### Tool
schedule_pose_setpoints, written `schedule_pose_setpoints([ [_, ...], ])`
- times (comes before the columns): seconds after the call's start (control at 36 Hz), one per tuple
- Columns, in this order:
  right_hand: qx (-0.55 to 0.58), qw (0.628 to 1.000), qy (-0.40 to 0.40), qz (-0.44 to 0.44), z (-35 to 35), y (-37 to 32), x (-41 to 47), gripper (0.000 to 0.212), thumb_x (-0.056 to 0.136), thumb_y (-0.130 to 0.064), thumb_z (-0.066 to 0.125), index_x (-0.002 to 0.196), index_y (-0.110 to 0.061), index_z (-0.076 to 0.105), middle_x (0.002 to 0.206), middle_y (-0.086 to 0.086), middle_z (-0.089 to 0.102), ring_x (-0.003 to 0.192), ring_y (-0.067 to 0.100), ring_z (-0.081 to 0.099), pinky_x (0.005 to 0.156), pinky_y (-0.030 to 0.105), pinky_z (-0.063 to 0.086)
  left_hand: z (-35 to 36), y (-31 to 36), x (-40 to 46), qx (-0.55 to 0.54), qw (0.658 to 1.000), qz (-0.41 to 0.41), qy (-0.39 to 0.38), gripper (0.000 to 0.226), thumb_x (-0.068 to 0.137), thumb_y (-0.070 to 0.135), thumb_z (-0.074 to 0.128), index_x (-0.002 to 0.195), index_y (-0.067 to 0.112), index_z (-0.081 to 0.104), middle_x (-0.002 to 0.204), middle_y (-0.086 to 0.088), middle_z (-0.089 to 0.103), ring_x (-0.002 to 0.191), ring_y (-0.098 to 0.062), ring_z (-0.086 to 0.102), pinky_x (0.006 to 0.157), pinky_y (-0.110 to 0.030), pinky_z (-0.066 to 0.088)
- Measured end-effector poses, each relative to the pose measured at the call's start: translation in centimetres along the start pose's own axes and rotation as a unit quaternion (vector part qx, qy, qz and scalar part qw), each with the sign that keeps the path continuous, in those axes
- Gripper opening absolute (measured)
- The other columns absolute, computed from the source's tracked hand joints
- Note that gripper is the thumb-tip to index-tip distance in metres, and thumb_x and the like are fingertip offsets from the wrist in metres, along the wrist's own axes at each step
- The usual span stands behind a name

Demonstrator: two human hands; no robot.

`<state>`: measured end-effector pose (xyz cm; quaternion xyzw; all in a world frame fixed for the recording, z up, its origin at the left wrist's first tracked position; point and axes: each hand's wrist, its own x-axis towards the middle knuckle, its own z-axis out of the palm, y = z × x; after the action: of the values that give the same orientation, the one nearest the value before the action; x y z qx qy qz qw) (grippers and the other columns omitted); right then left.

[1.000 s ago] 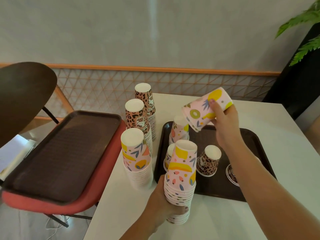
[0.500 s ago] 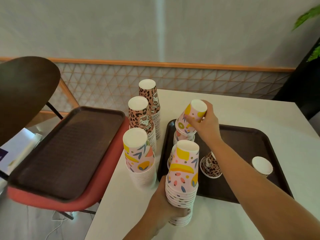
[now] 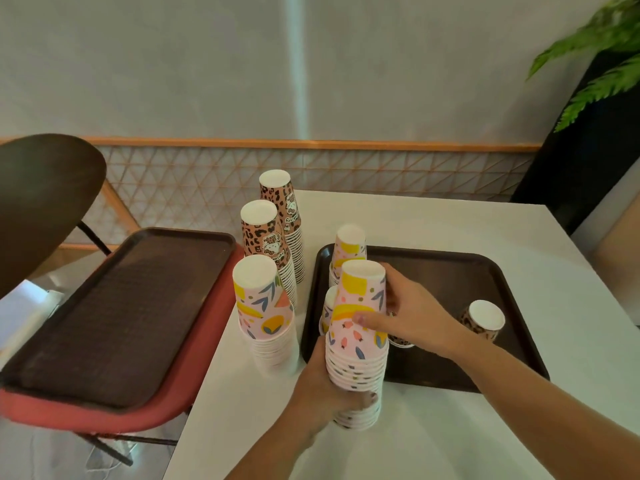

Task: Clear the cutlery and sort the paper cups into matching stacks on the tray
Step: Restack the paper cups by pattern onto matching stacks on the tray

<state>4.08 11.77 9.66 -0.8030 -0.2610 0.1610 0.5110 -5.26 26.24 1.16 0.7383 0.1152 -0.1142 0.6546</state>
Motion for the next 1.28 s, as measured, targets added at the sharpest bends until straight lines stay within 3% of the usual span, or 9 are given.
schedule_pose_setpoints([
  [0.14,0.01,0.999,0.037,0.013,0.1,0.0,-0.9,0.051,0.076,-0.021,0.074,0.114,-0.034,0.042,0.097,-0.027,0.059,0.081,-0.02,0.059,0.064,0.002,0.044,0.2,0.3,-0.4,0.003,1.0,0.012,-0.01,0.093,0.052,0.017,0.086,0.126,0.045,0.037,0.116,0.025,0.061,0.106,0.008,0.056,0.076,-0.008,0.046],
  [0.28,-0.004,0.997,0.078,0.019,-0.2,-0.4,-0.7,0.046,0.076,-0.028,0.073,0.111,-0.036,0.045,0.096,-0.027,0.06,0.082,-0.019,0.059,0.067,0.003,0.047,0.1,0.0,-0.4,0.017,1.0,0.01,-0.008,0.101,0.046,0.027,0.087,0.13,0.046,0.034,0.122,0.024,0.059,0.113,0.002,0.055,0.097,-0.024,0.047],
  [0.36,0.005,0.995,0.097,0.018,-0.6,-0.6,-0.3,0.037,0.077,-0.027,0.072,0.102,-0.039,0.046,0.094,-0.026,0.061,0.081,-0.018,0.06,0.067,0.003,0.047,0.0,-0.4,-0.4,0.029,1.0,0.009,-0.004,0.09,0.047,0.023,0.088,0.12,0.047,0.04,0.117,0.022,0.062,0.107,0.003,0.058,0.091,-0.02,0.05],
  [0.5,0.074,0.991,0.113,0.017,-1.6,-1.1,0.6,0.032,0.08,-0.029,0.067,0.109,-0.026,0.055,0.104,-0.009,0.069,0.092,0.004,0.067,0.08,0.022,0.054,-0.4,-0.9,-0.2,0.023,1.0,0.0,0.004,0.081,0.055,0.011,0.088,0.117,0.038,0.044,0.109,0.021,0.065,0.096,0.01,0.06,0.073,-0.008,0.048],
  [0.75,0.272,0.934,0.23,0.011,-4.8,-1.1,7.3,0.02,0.089,-0.02,0.059,0.107,-0.011,0.058,0.101,0.003,0.069,0.086,0.01,0.069,0.066,0.023,0.054,-0.6,-1.3,0.7,0.015,1.0,-0.019,0.005,0.094,0.041,0.033,0.087,0.122,0.035,0.04,0.119,0.017,0.06,0.114,-0.005,0.056,0.093,-0.021,0.049],
  [0.83,0.212,0.922,0.324,0.0,-5.3,-0.2,9.9,0.046,0.079,-0.032,0.07,0.115,-0.008,0.053,0.11,0.002,0.066,0.094,0.011,0.065,0.076,0.026,0.053,-0.5,-1.4,1.0,0.027,0.999,-0.026,0.003,0.089,0.046,0.029,0.087,0.12,0.037,0.037,0.122,0.019,0.056,0.115,-0.005,0.053,0.092,-0.017,0.047],
  [0.92,0.063,0.927,0.368,-0.032,-4.9,0.5,11.4,0.048,0.08,-0.027,0.071,0.118,-0.008,0.048,0.106,-0.005,0.059,0.089,0.002,0.057,0.069,0.007,0.047,-0.6,-1.4,1.3,0.036,0.999,-0.026,0.007,0.085,0.054,0.024,0.088,0.118,0.041,0.035,0.119,0.024,0.053,0.109,0.002,0.052,0.082,-0.007,0.045],
  [1.14,-0.038,0.945,0.32,-0.053,-3.1,3.4,13.1,0.057,0.077,-0.025,0.074,0.123,-0.006,0.046,0.119,0.007,0.061,0.102,0.008,0.055,0.079,0.015,0.043,-1.0,-1.7,1.7,0.017,0.999,-0.027,0.011,0.086,0.051,0.026,0.089,0.118,0.044,0.038,0.118,0.026,0.057,0.111,0.002,0.054,0.083,-0.009,0.048],
  [1.28,-0.068,0.963,0.259,-0.026,-2.2,4.7,12.6,0.066,0.075,-0.028,0.076,0.128,-0.008,0.042,0.126,0.006,0.057,0.11,0.014,0.055,0.079,0.014,0.041,-0.9,-1.7,1.5,0.013,0.999,-0.034,0.008,0.092,0.041,0.036,0.087,0.121,0.04,0.041,0.117,0.021,0.061,0.114,-0.003,0.056,0.096,-0.027,0.05],
])
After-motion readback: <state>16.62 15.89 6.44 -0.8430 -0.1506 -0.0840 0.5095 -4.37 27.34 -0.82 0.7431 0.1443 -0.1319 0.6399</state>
